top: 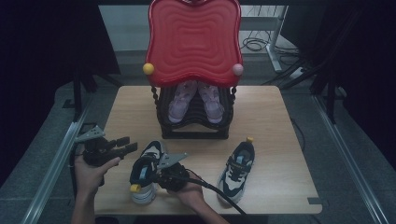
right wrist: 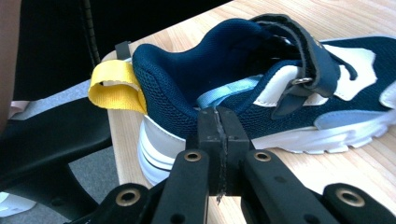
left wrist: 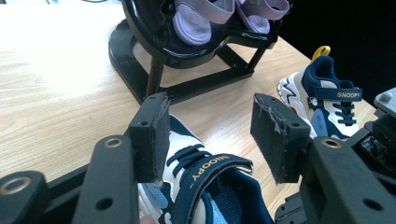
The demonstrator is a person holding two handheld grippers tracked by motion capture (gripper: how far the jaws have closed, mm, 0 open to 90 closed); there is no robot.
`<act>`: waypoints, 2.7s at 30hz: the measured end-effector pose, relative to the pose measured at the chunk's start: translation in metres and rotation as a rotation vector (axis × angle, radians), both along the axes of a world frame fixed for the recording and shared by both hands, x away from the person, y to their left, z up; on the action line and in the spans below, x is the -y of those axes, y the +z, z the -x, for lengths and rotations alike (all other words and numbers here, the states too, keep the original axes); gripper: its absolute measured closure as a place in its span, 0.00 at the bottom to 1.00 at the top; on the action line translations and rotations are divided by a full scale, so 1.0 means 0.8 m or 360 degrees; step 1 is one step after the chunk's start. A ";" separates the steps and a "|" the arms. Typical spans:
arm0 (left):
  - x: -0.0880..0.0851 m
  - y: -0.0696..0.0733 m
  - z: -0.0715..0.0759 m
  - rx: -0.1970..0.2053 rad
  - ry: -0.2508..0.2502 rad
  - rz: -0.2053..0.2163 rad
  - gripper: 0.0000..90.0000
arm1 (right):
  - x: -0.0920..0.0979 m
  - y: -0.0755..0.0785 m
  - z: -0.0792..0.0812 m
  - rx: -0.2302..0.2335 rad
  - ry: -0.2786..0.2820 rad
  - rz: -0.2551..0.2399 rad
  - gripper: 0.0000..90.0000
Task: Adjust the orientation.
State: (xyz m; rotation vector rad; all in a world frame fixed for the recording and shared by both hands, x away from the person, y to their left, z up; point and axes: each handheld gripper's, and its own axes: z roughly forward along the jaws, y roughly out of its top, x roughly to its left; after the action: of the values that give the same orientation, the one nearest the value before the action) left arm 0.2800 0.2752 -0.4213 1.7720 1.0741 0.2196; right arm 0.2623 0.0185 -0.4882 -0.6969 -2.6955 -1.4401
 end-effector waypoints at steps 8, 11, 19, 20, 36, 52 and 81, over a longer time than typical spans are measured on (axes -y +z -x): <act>-0.003 0.001 0.001 0.0005 0.0005 0.0003 0.53 | -0.011 -0.002 0.002 -0.0010 0.0028 -0.0025 1.00; -0.004 0.001 0.001 0.0005 0.0006 0.0004 0.53 | -0.016 -0.004 0.003 -0.0013 0.0043 -0.0030 1.00; -0.008 0.002 0.002 0.0006 0.0020 0.0016 0.52 | -0.026 -0.006 0.005 -0.0013 0.0061 -0.0041 1.00; -0.009 0.003 0.002 0.0005 0.0022 0.0017 0.52 | -0.028 -0.006 0.005 -0.0017 0.0064 -0.0045 1.00; -0.017 0.006 0.006 0.0020 0.0038 0.0032 0.52 | -0.047 -0.010 0.006 -0.0011 0.0098 -0.0076 1.00; -0.008 0.001 0.002 -0.0007 0.0031 -0.0016 0.52 | 0.027 0.020 0.004 0.0096 -0.0023 -0.0140 1.00; 0.017 -0.003 0.005 -0.0032 -0.0030 -0.0069 0.52 | 0.208 0.036 0.019 0.0190 -0.0414 -0.0173 1.00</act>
State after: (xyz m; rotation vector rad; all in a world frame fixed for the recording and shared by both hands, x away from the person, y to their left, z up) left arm 0.2757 0.2617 -0.4238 1.8260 1.0741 0.2156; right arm 0.2470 -0.1476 -0.4597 -1.0161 -2.6660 -1.7209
